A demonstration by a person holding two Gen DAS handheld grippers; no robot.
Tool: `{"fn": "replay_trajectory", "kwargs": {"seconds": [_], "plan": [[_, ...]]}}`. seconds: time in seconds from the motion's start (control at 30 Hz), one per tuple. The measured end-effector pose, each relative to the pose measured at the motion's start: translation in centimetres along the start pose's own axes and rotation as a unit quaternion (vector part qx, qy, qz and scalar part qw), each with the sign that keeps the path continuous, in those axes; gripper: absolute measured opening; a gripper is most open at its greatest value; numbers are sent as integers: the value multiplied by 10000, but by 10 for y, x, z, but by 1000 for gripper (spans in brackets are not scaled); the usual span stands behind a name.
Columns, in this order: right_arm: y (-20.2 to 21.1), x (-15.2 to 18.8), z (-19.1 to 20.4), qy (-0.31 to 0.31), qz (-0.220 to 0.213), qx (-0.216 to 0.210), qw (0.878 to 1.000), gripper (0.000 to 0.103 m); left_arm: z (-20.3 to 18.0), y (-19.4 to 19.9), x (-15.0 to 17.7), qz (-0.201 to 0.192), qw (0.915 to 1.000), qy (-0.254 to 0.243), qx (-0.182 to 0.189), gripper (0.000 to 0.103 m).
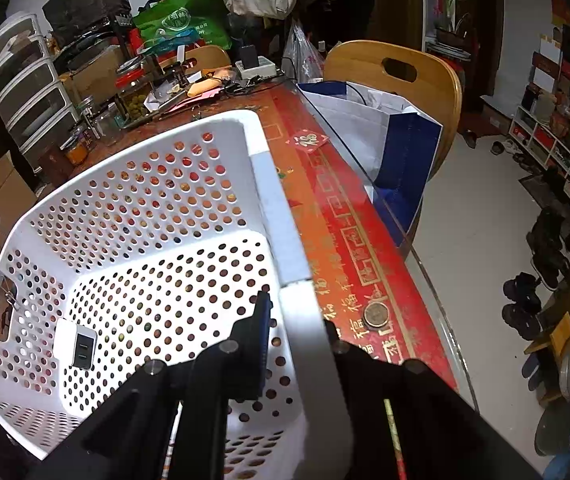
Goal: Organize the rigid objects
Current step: 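Move the flat white charger over the basket and release it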
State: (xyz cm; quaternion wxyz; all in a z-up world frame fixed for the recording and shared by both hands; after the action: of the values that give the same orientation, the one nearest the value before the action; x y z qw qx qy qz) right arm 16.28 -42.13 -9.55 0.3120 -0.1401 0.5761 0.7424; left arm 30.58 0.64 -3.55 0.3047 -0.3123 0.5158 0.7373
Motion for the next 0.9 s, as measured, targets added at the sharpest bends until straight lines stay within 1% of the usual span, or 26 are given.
{"fn": "replay_trajectory", "kwargs": {"seconds": [0.1,0.2,0.33,0.47,0.63,0.7,0.77,0.83,0.9], "plan": [[0,0,0,-11,-20,-58,10000,12,-9,25,-7,-186,9997,-133,42,66],[0,0,0,-2,-30,-114,9999,12,-24,47,-12,-244,9991,-308,130,66],[-1,0,0,15,-46,-162,9999,12,-47,70,-14,-208,9981,-530,234,66],[-1,0,1,20,-65,-185,9998,12,-73,89,-13,-284,9961,-794,244,66],[0,0,1,26,-79,-214,9997,12,-104,105,-11,-158,9928,-1106,434,66],[-1,0,1,24,-77,-214,9997,12,-122,112,-8,-62,9888,-1382,552,66],[-1,0,1,18,-71,-214,9997,12,-144,118,-3,78,9827,-1692,746,66],[-2,-1,1,19,-65,-209,9998,12,-168,122,4,174,9752,-2041,844,66],[-3,-1,2,12,-65,-220,9997,12,-194,123,13,313,9656,-2412,920,66]]}}
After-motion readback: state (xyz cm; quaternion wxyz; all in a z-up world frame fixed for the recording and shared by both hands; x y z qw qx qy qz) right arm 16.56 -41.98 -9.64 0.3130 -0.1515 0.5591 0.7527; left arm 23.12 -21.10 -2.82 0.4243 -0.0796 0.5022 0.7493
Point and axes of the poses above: each gripper's, at about its wrist camera, not at the fingertips, and y roughly against the way its jaws point, z to its left, x to its underside, the point moved 3 cm from there along -y, roughly the way its jaws point, and after that the axes turned 12 degrees about -x, right-handed, at the moved point
